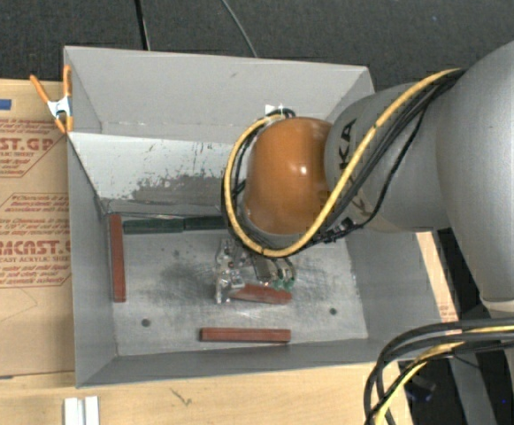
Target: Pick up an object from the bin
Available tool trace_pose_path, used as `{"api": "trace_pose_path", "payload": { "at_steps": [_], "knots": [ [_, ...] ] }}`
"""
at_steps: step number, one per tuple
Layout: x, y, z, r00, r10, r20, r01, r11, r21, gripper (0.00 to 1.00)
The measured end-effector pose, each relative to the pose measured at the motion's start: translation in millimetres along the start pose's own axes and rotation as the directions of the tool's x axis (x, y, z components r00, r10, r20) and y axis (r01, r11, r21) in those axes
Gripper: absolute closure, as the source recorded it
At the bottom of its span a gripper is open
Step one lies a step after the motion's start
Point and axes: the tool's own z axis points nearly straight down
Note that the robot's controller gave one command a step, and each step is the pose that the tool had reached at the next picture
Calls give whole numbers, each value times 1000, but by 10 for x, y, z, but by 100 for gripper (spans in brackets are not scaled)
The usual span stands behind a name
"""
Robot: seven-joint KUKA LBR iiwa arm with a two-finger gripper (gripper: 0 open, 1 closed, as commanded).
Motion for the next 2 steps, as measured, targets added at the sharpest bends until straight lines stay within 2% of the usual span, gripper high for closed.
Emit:
{"api": "trace_pose_path", "payload": {
  "at_steps": [1, 2],
  "knots": [
    [-36, -3, -526, 1000, 4, 11, -4, 1000, -1, 100],
    [-106, 9, -744, 999, 45, 7, -45, 999, -2, 100]
  ]
}}
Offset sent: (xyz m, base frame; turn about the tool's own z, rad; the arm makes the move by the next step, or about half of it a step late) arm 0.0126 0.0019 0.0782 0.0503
